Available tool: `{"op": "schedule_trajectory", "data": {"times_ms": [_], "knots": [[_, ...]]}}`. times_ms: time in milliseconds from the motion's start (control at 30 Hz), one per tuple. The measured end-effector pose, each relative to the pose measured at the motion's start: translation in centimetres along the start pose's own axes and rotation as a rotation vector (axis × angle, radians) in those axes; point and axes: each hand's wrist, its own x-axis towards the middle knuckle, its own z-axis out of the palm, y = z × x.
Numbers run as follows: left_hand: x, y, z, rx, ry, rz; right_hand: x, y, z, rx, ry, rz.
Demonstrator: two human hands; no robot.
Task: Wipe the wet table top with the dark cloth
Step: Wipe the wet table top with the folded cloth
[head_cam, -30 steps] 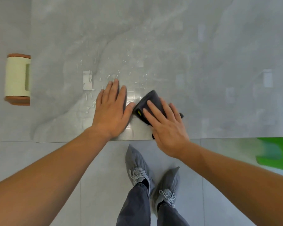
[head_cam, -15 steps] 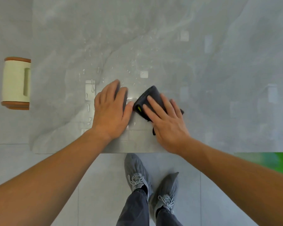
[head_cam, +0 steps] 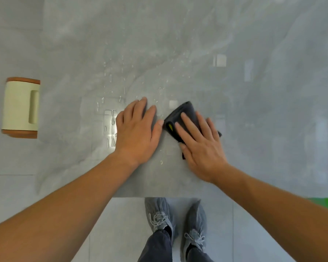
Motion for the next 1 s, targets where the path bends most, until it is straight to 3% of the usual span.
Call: {"op": "schedule_trajectory", "data": {"times_ms": [100, 300, 367, 433, 533, 733, 800, 900, 1000], "knots": [[0.5, 0.0, -0.2, -0.066, 0.033, -0.012, 1.8, 2.3, -1.1, 0.006, -0.033, -0.02], [2.2, -0.5, -0.9, -0.125, 0.105, 0.002, 10.5, 3.8, -3.4, 0.099, 0.096, 0.357], [3.4, -0.5, -1.4, -0.108, 0.11, 0.001, 9.4, 2.4, -2.8, 0.078, 0.087, 0.294], [5.2, -0.2, -1.9, -0.093, 0.083, -0.013, 7.0, 2.0, -2.4, 0.032, 0.024, 0.108], [7.9, 0.3, -2.7, -0.069, 0.032, -0.03, 6.8, 4.9, -3.2, 0.02, -0.055, -0.026], [13.5, 1.2, -4.1, -0.017, 0.005, -0.04, 16.8, 9.3, -6.1, 0.138, 0.111, 0.361], [15.1, 1.4, -4.3, 0.003, -0.011, -0.047, 16.1, 8.6, -5.7, 0.108, 0.118, 0.271], [16.3, 1.6, -4.3, 0.035, -0.063, -0.072, 11.7, 8.1, -4.8, 0.012, 0.008, -0.02], [16.6, 1.7, -4.6, 0.028, -0.066, -0.082, 12.2, 10.7, -5.5, 0.034, -0.032, -0.126]]}}
